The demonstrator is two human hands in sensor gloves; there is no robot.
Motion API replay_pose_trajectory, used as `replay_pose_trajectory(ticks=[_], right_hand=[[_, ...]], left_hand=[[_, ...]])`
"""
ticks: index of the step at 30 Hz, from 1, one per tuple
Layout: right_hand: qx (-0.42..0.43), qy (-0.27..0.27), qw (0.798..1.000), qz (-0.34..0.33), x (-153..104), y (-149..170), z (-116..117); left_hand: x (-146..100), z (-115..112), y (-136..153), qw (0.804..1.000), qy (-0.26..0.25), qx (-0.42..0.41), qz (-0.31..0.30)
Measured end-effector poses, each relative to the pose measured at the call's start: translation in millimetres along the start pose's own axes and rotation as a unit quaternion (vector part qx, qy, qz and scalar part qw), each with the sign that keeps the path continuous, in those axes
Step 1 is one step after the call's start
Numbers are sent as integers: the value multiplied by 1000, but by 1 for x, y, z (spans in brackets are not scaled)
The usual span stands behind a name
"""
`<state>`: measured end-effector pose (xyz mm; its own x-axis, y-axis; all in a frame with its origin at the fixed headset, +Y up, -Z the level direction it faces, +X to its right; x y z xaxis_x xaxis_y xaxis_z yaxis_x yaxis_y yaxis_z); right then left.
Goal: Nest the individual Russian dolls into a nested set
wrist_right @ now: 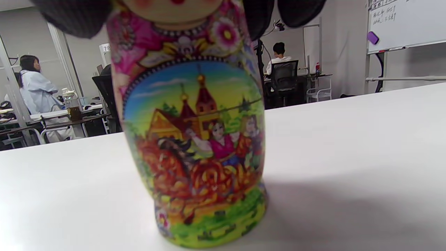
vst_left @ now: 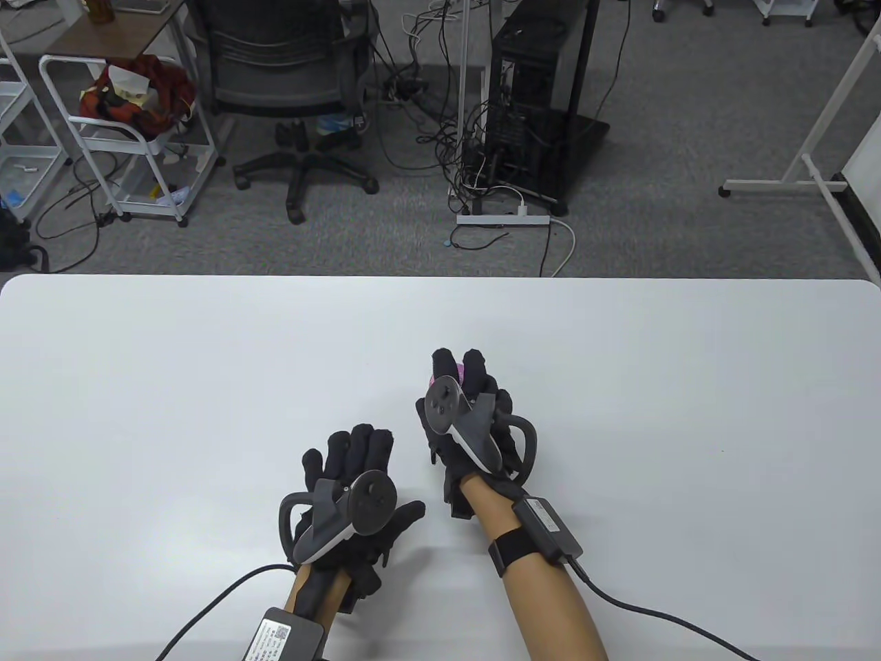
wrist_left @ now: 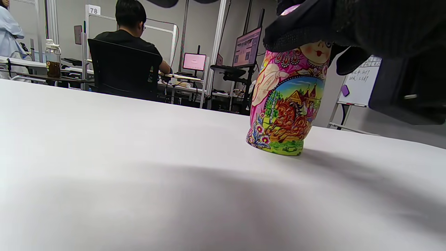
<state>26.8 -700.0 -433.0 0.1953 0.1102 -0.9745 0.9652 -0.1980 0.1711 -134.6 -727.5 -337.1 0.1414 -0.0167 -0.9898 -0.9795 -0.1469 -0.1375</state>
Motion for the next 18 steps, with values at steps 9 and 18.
replay_pose_trajectory(ticks=[9,18], right_hand=[[63,43,993,-92,-30,27,-45],[-35,111,976,-183,-81,72,-70]], left_hand=[[-4,6,2,1000,-15,-21,-11],[-10,7,-16,997,-56,50,-31]])
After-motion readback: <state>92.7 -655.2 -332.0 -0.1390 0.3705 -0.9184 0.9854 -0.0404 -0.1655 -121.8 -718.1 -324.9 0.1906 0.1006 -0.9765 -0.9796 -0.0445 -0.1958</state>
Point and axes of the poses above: the tracker on the back of each hand, its own y axis roughly to the little-finger side, its own x axis roughly from the wrist to the fingertips, z = x × y, the point moved 4 cm from there along x, roughly from the wrist to the fingertips, and after that the axes turned 3 degrees about z, right-handed, at the moved point
